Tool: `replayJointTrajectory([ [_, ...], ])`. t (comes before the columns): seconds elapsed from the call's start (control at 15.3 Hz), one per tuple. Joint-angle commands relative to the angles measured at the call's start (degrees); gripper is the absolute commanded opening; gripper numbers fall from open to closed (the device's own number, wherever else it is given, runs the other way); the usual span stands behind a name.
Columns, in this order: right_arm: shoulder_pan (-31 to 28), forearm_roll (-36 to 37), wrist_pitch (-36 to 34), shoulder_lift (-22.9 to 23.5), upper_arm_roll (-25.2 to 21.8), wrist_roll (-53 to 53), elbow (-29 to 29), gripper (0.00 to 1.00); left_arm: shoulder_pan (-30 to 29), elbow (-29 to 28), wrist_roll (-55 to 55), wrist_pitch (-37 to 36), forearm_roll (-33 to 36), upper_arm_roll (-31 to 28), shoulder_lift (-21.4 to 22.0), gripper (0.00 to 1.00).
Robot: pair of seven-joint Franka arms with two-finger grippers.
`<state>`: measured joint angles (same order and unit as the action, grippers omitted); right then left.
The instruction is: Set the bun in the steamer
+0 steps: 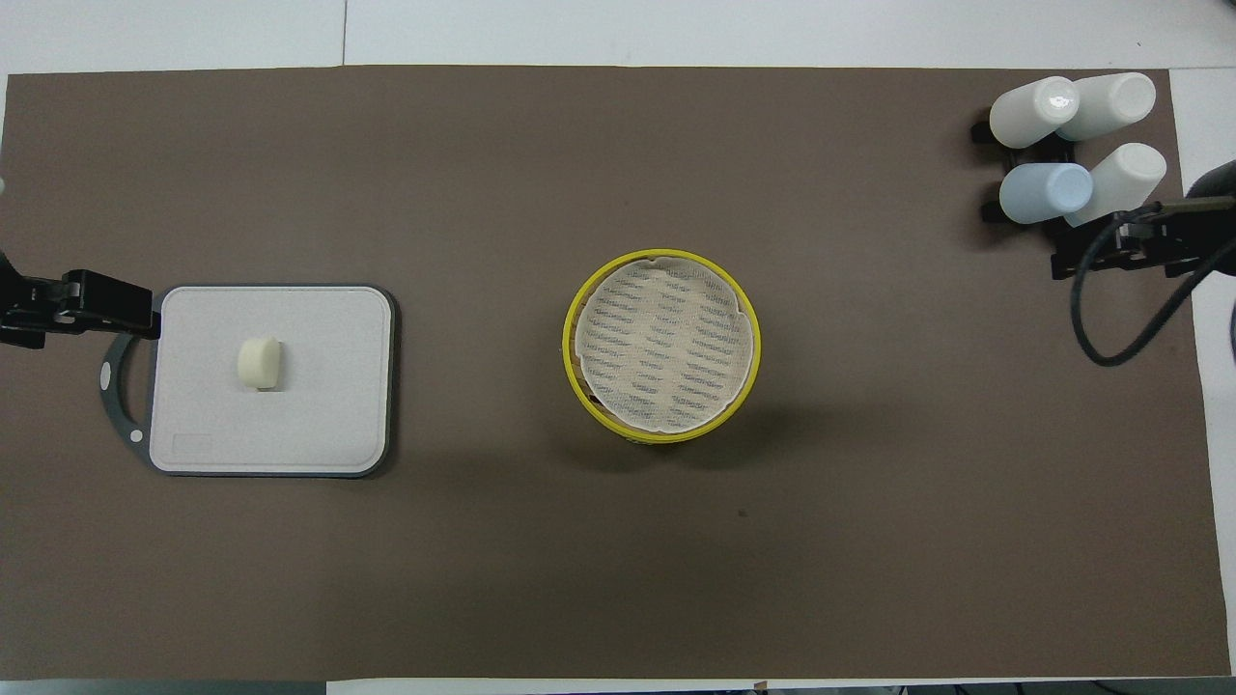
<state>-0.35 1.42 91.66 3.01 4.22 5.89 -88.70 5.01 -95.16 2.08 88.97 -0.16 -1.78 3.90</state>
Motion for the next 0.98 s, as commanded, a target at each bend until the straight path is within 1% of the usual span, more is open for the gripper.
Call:
replayJointTrajectory([
  [0.0, 5.4, -0.7, 3.7, 1.3, 0.2, 5.8, -1.0, 1.0, -3.2, -17.4, -7.5, 11.3, -0.5, 0.1, 8.3, 1.0],
  [0.07, 7.6, -0.9, 4.4, 2.2, 0.2, 7.5, -0.8, 1.0, -3.3, -22.7, -9.4, 15.2, -0.5, 0.1, 9.5, 1.0],
  [0.2, 12.4, -2.2, 5.6, 5.0, 0.2, 13.2, 0.6, 1.0, -4.6, -28.6, -12.0, 21.6, -0.4, 0.0, 9.5, 1.0],
  [0.33, 19.6, -1.8, 7.4, 9.1, 0.1, 21.1, 2.6, 1.0, -5.6, -32.8, -13.8, 28.3, -0.4, 0.0, 7.6, 1.0],
  [0.46, 23.9, -1.6, 9.1, 13.3, 0.1, 26.6, 5.7, 1.0, -5.2, -36.7, -13.3, 36.5, -0.4, 0.1, 4.3, 1.0],
  [0.52, 26.3, -1.5, 9.3, 15.8, -0.1, 28.9, 7.9, 1.0, -5.2, -37.8, -13.3, 39.3, -0.4, 0.1, 3.0, 1.0],
  [0.65, 28.4, -1.8, 9.7, 19.1, -0.1, 33.1, 11.7, 1.0, -5.0, -38.0, -13.4, 40.4, -0.4, 0.1, 0.9, 1.0],
  [0.85, 32.0, -1.7, 9.2, 25.1, -0.3, 35.8, 18.2, 1.0, -4.8, -38.0, -13.5, 44.4, -0.4, 0.2, -2.3, 1.0],
  [0.91, 33.1, -1.4, 9.5, 26.6, -0.4, 36.1, 19.1, 1.0, -4.6, -38.0, -13.4, 45.2, -0.4, 0.2, -3.3, 1.0],
])
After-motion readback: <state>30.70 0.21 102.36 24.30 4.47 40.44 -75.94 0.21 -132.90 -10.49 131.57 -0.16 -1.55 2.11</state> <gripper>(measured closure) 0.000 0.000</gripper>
